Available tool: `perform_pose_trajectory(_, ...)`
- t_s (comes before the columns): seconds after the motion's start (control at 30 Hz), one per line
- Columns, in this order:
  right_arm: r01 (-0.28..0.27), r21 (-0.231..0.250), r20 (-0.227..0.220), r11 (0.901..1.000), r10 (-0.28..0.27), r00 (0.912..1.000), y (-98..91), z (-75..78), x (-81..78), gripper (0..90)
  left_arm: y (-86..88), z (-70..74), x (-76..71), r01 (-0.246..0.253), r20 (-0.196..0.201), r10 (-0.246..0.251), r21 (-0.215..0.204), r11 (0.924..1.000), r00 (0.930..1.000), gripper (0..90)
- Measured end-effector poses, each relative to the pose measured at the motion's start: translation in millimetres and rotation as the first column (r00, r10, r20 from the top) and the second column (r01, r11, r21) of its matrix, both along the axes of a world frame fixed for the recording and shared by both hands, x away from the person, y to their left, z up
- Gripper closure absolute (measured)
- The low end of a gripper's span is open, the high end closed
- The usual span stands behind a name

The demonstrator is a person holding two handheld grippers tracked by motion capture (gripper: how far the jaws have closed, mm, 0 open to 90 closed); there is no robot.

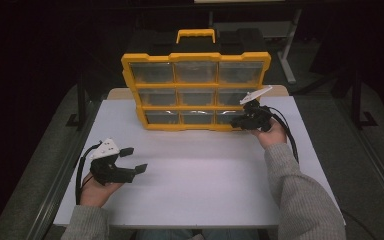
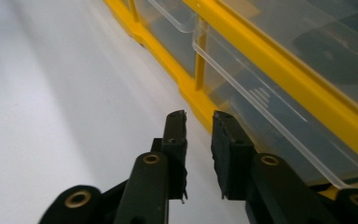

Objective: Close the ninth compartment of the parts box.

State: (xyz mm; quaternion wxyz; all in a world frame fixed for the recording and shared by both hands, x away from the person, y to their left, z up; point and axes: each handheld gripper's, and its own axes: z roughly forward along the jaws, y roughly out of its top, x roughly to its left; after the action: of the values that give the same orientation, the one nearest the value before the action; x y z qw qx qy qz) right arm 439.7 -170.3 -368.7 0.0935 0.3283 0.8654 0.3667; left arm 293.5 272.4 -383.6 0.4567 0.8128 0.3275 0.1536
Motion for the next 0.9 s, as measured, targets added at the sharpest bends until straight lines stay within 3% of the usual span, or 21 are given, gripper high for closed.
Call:
perform_pose_trajectory(0.3,0.002,0.063,0.007,0.998,-0.002,1.0,-1.7,1.6,-10.0,64.4,-0.7,-1.8,1.0,0.006,-0.002,-0.006,0.01,0.9999,1.0,21.6)
perform_pose_trajectory(0.9,-0.045,0.1,0.012,0.994,0.044,0.999,-8.4,1.2,-33.7,53.7,-3.6,-5.4,1.1,0.016,-0.009,-0.016,0.026,0.9995,0.9998,21.5)
